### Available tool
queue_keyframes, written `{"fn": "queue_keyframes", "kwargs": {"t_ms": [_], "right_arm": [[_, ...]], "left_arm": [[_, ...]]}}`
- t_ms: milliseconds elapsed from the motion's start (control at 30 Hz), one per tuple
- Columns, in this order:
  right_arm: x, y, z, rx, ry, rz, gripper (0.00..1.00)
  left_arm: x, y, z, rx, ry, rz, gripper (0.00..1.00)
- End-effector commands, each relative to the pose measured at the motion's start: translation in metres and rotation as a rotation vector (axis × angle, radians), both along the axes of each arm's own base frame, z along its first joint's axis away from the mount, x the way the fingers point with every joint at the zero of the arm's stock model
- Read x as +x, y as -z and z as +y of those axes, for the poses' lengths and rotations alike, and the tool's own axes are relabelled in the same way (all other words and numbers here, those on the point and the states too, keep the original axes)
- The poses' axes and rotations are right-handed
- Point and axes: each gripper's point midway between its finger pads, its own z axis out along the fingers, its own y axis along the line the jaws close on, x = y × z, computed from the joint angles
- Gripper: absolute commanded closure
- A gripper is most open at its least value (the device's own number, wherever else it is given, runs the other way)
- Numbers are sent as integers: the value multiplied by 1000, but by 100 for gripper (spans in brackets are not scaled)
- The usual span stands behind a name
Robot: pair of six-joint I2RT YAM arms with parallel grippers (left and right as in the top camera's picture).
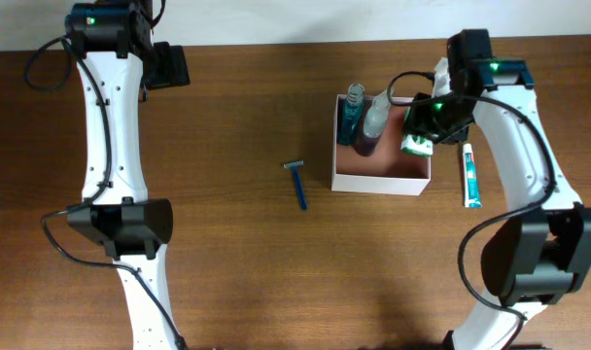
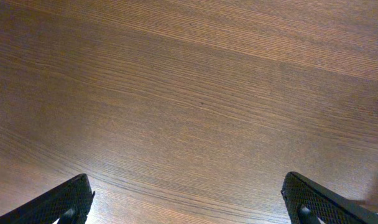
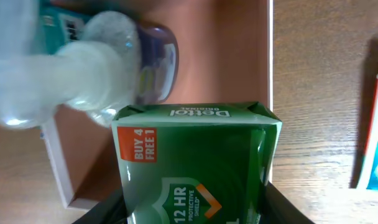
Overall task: Pack container
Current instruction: 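Lift the soap box and lower it into the pink box, then open the right gripper and move it over the Colgate toothpaste tube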
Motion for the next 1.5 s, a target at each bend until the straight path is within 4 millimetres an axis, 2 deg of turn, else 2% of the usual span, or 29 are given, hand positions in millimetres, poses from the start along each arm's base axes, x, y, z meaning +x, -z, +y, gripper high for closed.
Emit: {"fn": "queue_keyframes", "kwargs": {"t_ms": [0, 267, 333, 800, 867, 967, 1100, 1200, 1267, 1300, 1400, 1467], "right_arm": [[1, 19, 3, 9, 9, 39, 54], [12, 45, 3, 5, 27, 61, 53], [13, 50, 2, -2, 29, 72, 48], [14, 51, -5, -24, 38, 73, 43], [17, 41, -7, -13, 44, 62, 41], [24, 13, -15, -6, 60, 33, 38], [33, -45, -39, -13, 83, -51, 33], [29, -94, -64, -47, 56, -128, 20], [18, -115, -81, -81, 5, -155, 10], [11, -122, -90, -100, -29, -157, 1], [-17, -120, -107, -128, -146, -92, 1], [-23, -109, -116, -120, -134, -52, 1]], "left_arm": [[-2, -7, 4, 6, -17, -15, 1], [-2, -7, 4, 6, -17, -15, 1], [-2, -7, 4, 6, -17, -15, 1], [-2, -7, 4, 6, -17, -15, 1], [-2, -7, 4, 6, -17, -15, 1], [-2, -7, 4, 6, -17, -15, 1], [-2, -7, 4, 6, -17, -15, 1], [-2, -7, 4, 6, -18, -15, 1], [-2, -7, 4, 6, -18, -15, 1], [-2, -7, 4, 6, -17, -15, 1], [-2, -7, 4, 6, -17, -15, 1], [-2, -7, 4, 6, -18, -15, 1]]}}
